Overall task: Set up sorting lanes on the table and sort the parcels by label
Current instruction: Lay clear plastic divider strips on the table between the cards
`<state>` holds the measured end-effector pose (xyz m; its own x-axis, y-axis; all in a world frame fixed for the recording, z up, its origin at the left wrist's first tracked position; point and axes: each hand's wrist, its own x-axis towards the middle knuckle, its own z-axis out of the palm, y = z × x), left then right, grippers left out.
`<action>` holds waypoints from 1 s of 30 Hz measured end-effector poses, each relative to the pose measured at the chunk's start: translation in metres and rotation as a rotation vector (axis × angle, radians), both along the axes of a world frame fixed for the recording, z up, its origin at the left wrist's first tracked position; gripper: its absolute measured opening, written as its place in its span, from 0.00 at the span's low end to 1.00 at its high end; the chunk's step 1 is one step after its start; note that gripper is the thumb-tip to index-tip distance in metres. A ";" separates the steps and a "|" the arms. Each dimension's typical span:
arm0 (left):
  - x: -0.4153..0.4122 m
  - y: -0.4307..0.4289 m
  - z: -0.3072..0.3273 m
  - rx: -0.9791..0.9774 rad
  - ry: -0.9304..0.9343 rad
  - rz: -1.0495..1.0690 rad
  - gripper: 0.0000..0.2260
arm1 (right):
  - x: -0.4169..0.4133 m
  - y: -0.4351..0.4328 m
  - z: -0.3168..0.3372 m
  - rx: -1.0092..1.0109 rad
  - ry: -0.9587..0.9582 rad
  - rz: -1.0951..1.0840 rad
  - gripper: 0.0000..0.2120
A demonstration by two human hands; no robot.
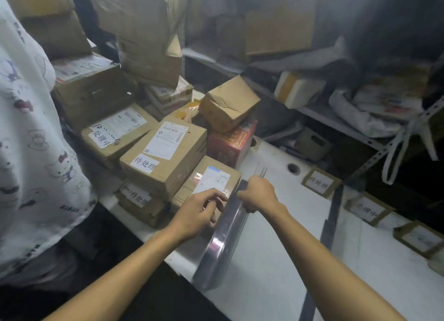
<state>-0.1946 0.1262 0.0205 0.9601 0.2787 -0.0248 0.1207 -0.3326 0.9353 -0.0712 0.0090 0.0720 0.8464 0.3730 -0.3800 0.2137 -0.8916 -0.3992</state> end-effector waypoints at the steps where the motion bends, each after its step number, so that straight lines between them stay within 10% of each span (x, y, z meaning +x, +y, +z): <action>1: 0.005 -0.002 0.006 0.012 -0.002 -0.017 0.12 | 0.003 -0.003 0.011 0.017 -0.004 -0.004 0.09; 7: 0.036 -0.020 0.037 0.237 0.059 -0.071 0.18 | 0.029 -0.024 0.080 0.136 -0.136 -0.076 0.07; 13: 0.064 -0.071 0.065 -0.040 0.251 -0.032 0.15 | 0.038 -0.082 0.126 0.349 -0.268 -0.257 0.09; 30: 0.098 -0.300 0.037 0.226 0.183 -0.331 0.18 | 0.028 -0.339 0.097 0.338 -0.292 -0.552 0.16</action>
